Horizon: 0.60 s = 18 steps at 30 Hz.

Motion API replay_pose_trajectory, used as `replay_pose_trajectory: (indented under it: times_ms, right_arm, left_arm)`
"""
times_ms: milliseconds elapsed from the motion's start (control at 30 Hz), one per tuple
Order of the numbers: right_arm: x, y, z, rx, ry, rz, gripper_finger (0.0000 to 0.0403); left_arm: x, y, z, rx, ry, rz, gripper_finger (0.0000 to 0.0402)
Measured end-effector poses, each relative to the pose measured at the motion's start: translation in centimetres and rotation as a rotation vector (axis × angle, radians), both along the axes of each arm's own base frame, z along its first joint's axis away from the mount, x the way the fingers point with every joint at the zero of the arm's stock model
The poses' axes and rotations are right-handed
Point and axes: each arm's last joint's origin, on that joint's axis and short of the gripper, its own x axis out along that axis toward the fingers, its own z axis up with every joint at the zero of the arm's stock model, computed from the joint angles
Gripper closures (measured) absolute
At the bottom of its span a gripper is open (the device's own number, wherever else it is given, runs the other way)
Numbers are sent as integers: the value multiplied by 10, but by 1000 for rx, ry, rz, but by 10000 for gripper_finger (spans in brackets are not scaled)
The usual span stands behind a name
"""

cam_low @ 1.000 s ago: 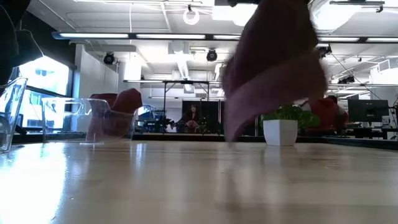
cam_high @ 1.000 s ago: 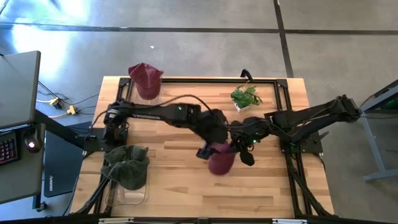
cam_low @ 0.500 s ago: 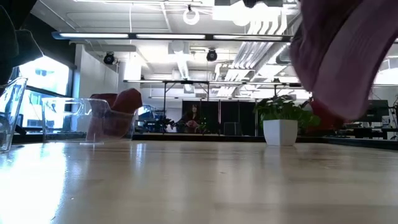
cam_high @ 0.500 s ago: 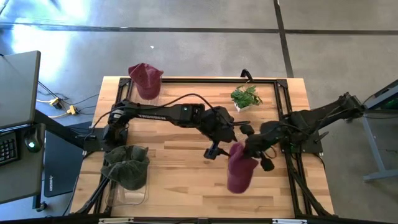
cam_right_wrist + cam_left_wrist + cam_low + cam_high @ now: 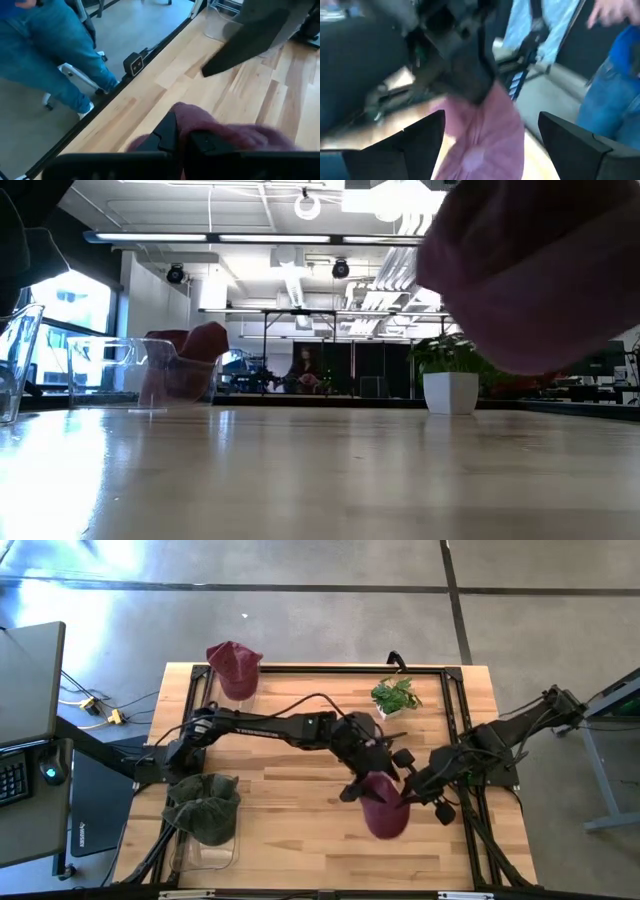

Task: Pick & Place hat
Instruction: Put the red cap into the top transparent bin

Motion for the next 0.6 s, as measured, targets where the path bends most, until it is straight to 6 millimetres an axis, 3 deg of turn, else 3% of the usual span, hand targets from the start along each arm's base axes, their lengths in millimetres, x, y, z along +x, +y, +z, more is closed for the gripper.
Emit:
replay_pose_trajectory:
  times_ms: [333, 500, 600]
  right_arm:
    - [-3, 3, -2, -2, 29, 4, 396]
    - [-2, 4, 0, -3, 8, 10, 400]
    - [-2, 4, -1, -10, 11, 4, 397]
  left_arm:
    - [19, -2, -37, -155, 122, -59, 87]
    - [18, -2, -31, -179, 110, -60, 91]
    - [18, -2, -31, -185, 112, -78, 115]
